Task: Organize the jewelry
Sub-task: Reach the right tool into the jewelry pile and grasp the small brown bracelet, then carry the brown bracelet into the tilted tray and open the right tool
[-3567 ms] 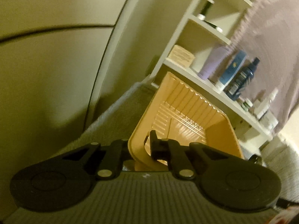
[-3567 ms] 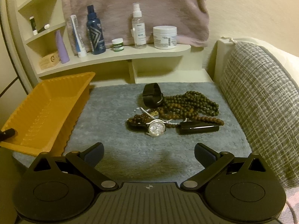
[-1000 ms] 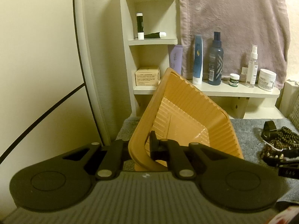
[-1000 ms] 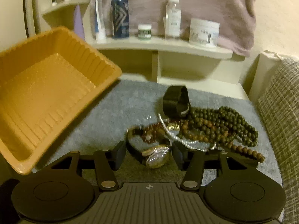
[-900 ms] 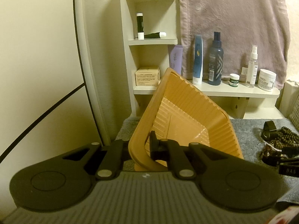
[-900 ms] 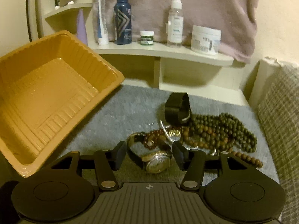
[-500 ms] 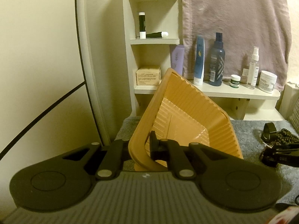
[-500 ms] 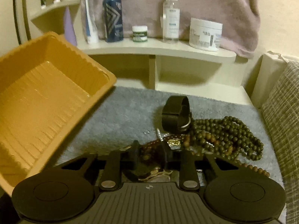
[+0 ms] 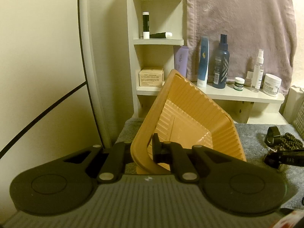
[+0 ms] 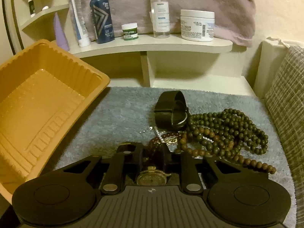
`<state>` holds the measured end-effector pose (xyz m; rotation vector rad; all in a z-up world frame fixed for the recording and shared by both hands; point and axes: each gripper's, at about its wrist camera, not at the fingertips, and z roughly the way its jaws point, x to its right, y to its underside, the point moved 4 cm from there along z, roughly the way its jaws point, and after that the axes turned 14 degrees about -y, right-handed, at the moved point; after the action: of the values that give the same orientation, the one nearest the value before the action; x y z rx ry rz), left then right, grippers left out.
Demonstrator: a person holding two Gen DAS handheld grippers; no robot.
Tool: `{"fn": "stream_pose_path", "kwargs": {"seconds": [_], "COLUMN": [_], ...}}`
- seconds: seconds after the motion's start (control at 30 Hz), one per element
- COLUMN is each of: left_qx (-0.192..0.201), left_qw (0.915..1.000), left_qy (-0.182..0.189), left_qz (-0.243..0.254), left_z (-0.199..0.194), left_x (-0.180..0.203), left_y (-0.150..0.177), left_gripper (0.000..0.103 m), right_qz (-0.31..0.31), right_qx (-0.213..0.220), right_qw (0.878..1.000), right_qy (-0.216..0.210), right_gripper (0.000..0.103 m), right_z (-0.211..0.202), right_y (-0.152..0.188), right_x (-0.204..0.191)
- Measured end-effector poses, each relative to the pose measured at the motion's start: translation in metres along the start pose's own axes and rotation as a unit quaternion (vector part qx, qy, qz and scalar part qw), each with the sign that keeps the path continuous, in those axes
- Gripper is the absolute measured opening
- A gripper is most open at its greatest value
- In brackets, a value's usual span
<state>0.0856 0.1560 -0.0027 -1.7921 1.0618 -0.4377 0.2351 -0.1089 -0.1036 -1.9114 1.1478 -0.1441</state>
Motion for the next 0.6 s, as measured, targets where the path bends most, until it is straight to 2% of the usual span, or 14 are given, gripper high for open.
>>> {"fn": "stream_pose_path", "kwargs": {"seconds": [0.03, 0.13, 0.33, 0.6], "left_qx": [0.000, 0.001, 0.001, 0.001], "left_qw": [1.0000, 1.0000, 1.0000, 1.0000], "left_qy": [0.001, 0.001, 0.002, 0.003], "left_qz": [-0.001, -0.001, -0.001, -0.001], "left_z": [0.000, -0.001, 0.000, -0.001], "left_x": [0.000, 0.000, 0.000, 0.000], "left_y": [0.000, -0.001, 0.000, -0.001], "left_gripper": [0.008, 0.008, 0.008, 0.008], "right_qz": [0.002, -0.003, -0.009, -0.038], "right_qx": [0.001, 0.006, 0.022, 0.053], "right_qw": [1.000, 1.000, 1.000, 0.998], "right_qy": [-0.002, -0.006, -0.009, -0.026], "right_gripper": [0.010, 0.004, 0.004, 0.004], "right_z": [-0.001, -0.005, -0.016, -0.041], "right_y": [-0.001, -0.002, -0.009, -0.035], "right_x": [0.001, -0.001, -0.006, -0.015]}}
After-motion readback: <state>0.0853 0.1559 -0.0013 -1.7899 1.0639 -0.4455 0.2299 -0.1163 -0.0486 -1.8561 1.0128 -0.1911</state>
